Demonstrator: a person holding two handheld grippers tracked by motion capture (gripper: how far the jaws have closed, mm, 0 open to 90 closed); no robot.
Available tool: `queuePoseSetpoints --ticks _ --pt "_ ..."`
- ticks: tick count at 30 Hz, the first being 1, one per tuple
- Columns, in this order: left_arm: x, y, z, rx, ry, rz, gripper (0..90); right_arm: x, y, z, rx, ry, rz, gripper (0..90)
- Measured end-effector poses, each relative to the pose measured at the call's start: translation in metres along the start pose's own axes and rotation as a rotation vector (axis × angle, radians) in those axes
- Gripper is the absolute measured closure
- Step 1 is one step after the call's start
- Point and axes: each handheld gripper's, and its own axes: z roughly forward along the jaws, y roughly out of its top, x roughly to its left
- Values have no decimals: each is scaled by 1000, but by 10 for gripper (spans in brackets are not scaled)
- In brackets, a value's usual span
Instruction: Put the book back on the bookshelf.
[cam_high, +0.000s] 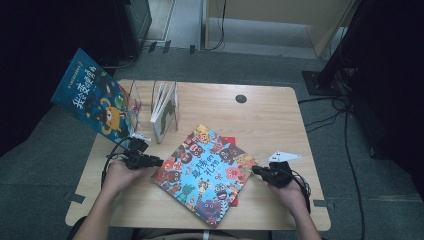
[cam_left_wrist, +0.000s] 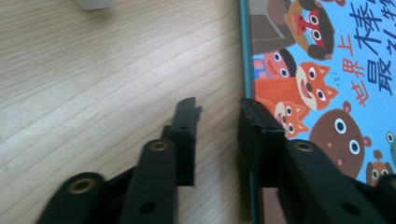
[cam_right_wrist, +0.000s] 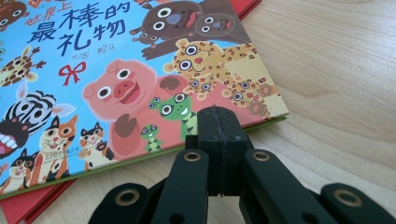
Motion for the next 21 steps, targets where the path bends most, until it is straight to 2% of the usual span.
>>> queuePoseSetpoints --ticks 2,7,10,18,21 --pt "1 0 -3 -22 -9 -18 621 -2 2 2 -4 1 -3 900" --pt "-3 -2 -4 -33 1 -10 608 -4 6 5 -5 -2 -13 900" --pt "-3 -2 -6 -49 -39 -23 580 -4 8 7 -1 -5 -11 900" --pt "-11 -3 -2 -29 -37 3 539 -7 13 10 -1 -6 -27 900" --pt "-13 -4 -2 -28 -47 10 556 -6 15 12 -7 -16 -29 900"
